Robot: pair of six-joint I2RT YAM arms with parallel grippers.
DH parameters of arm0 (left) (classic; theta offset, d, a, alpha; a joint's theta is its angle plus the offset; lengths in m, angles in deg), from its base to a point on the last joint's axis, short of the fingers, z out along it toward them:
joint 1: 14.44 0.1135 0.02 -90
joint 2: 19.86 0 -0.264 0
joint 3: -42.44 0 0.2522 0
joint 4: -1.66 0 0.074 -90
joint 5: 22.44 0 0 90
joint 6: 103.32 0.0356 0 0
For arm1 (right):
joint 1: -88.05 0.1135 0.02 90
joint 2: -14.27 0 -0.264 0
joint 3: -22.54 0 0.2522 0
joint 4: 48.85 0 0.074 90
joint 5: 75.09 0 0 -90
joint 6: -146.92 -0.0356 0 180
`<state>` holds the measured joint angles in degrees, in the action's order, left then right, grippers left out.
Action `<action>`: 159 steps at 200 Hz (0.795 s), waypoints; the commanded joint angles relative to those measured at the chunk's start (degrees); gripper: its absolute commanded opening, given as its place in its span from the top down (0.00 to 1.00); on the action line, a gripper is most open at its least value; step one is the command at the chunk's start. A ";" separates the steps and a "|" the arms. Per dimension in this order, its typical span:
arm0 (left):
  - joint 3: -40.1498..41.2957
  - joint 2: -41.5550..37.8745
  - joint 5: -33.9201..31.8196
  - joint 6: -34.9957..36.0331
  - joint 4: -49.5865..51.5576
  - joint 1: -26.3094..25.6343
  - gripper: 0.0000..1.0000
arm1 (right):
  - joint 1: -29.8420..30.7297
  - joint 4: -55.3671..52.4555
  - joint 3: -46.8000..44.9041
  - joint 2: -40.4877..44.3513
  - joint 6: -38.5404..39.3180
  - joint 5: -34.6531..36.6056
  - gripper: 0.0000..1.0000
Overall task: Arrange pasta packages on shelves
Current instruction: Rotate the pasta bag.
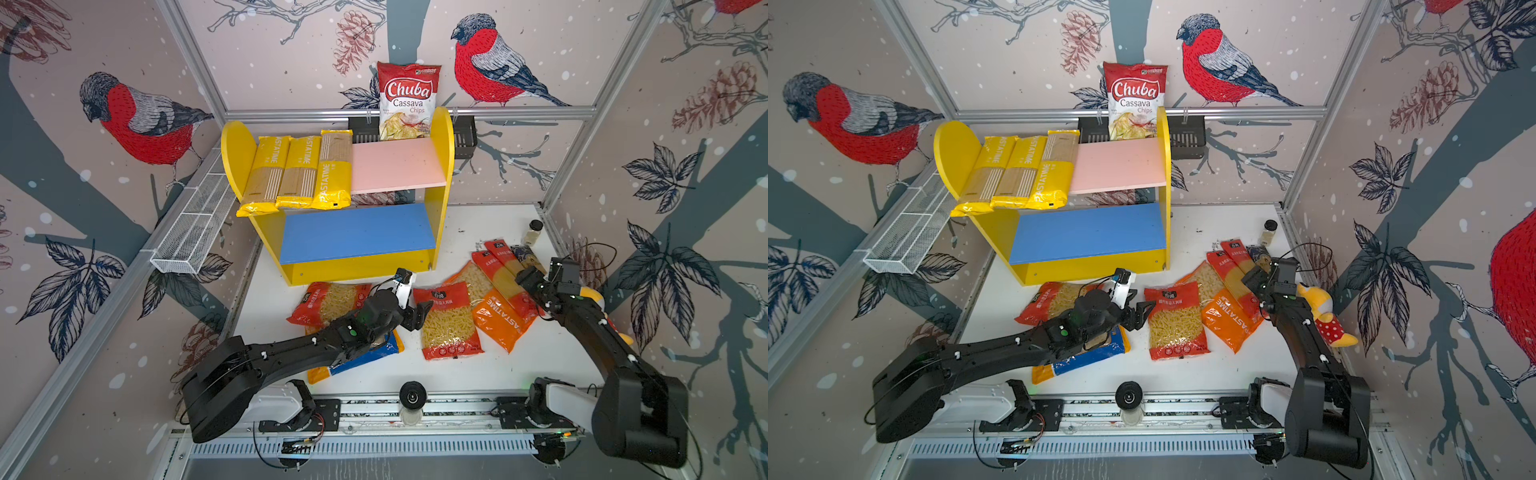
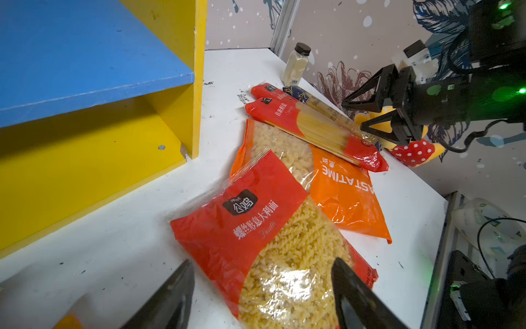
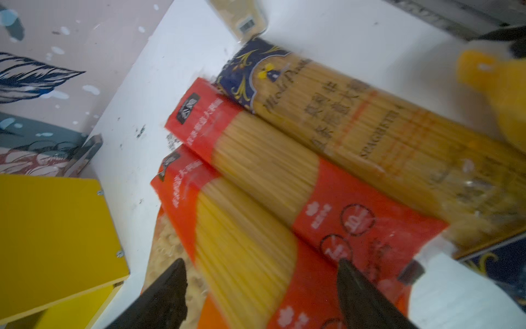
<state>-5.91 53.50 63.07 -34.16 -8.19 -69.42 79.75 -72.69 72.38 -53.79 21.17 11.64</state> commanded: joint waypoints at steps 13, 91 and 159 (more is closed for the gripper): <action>-0.48 0.48 1.49 -1.27 -3.85 -0.13 0.25 | -1.57 1.13 -0.36 -2.73 0.12 1.09 0.15; 0.15 0.85 1.07 -1.12 -4.66 -0.21 0.25 | 13.34 -2.64 -4.15 1.29 -4.04 -0.89 0.19; -0.82 3.15 1.95 -1.31 -5.27 -0.21 0.25 | 13.07 -4.38 1.44 1.70 -1.57 -6.28 0.16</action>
<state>-6.04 55.91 64.51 -35.56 -11.01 -69.68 96.89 -76.93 71.22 -51.45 16.86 8.49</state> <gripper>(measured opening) 0.747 0.832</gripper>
